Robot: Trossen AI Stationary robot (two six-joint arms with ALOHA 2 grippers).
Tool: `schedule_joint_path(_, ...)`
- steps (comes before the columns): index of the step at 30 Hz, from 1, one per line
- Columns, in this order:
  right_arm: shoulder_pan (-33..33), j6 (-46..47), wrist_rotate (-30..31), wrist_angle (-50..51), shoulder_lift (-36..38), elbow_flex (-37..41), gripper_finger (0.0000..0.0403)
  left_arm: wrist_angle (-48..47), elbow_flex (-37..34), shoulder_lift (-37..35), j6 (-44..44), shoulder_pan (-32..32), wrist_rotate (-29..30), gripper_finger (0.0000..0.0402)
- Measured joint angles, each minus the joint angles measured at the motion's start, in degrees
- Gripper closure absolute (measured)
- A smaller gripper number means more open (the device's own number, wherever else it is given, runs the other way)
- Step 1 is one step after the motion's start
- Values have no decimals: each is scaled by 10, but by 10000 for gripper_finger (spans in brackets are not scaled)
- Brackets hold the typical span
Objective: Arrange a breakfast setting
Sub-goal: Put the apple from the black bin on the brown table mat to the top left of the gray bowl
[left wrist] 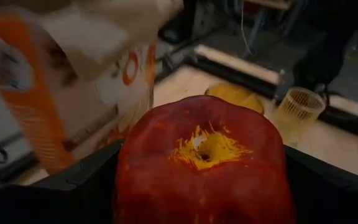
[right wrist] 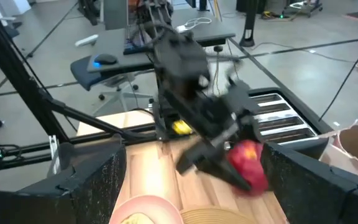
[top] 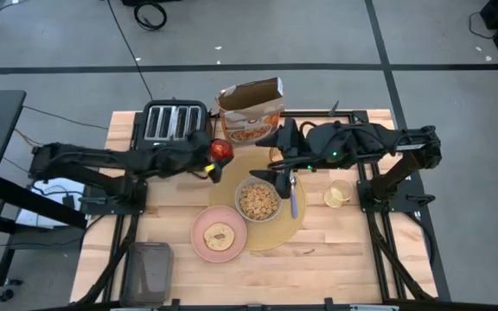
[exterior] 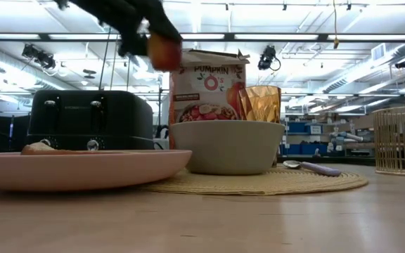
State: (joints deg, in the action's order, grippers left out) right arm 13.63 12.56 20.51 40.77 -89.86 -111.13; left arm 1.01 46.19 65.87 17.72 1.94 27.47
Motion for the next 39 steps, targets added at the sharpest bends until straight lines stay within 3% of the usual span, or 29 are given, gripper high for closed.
schedule_joint_path(3, -2, 10, 0, 0, 0, 0, 30, 26, 0, 49, 4, 25, -33, 62)
schedule_joint_path(11, 7, 29, -1, 5, 0, 0, 30, 115, 0, 169, 17, 33, -29, 62)
schedule_joint_path(28, 13, 59, 4, 38, 0, 0, 30, 197, 0, 347, 60, 7, 104, 62)
schedule_joint_path(39, 13, 60, -4, 39, 0, 0, 30, 217, 0, 392, 148, 13, 159, 62)
